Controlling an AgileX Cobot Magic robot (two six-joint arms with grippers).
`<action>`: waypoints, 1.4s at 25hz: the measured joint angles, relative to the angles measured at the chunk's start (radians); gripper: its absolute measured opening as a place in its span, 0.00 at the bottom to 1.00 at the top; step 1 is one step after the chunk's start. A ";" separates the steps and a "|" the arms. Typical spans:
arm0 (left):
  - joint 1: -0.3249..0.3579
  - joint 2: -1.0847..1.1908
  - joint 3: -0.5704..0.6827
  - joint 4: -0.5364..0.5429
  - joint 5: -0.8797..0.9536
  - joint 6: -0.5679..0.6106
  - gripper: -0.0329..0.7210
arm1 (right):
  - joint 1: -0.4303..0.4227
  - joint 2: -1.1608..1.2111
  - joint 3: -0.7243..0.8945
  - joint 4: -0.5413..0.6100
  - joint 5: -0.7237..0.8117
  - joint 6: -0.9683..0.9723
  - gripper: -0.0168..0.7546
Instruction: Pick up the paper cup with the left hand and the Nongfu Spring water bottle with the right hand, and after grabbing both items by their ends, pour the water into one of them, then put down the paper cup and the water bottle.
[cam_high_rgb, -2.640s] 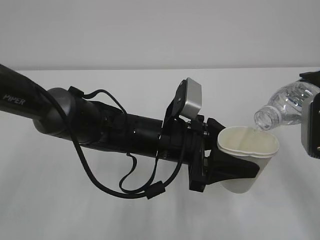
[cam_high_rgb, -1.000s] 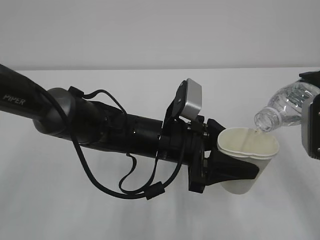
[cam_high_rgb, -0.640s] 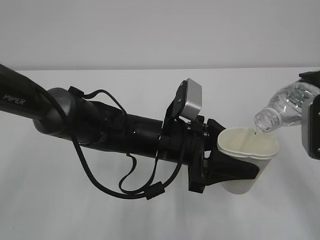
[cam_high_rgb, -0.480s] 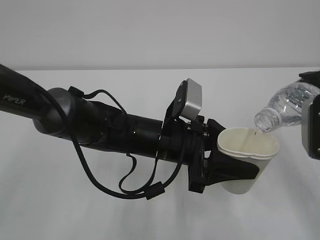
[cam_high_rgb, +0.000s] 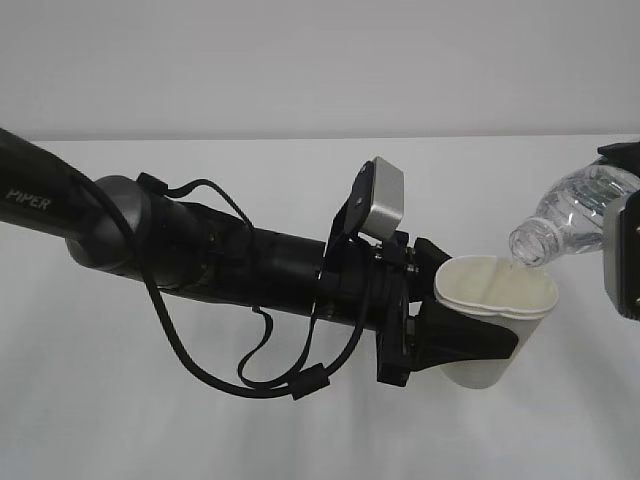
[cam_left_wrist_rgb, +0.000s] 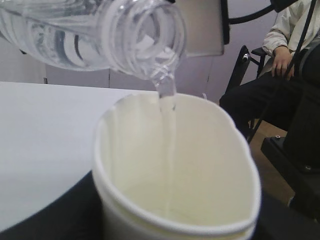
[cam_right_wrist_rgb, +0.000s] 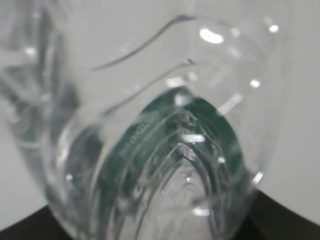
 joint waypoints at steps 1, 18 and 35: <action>0.000 0.000 0.000 0.000 0.000 0.000 0.61 | 0.000 0.000 0.000 0.000 0.000 -0.001 0.56; 0.000 0.000 0.000 0.012 0.000 0.000 0.61 | 0.000 0.000 -0.001 0.000 -0.002 -0.006 0.56; 0.000 0.000 0.000 0.012 0.000 0.000 0.61 | 0.000 0.000 -0.002 0.000 -0.004 -0.025 0.56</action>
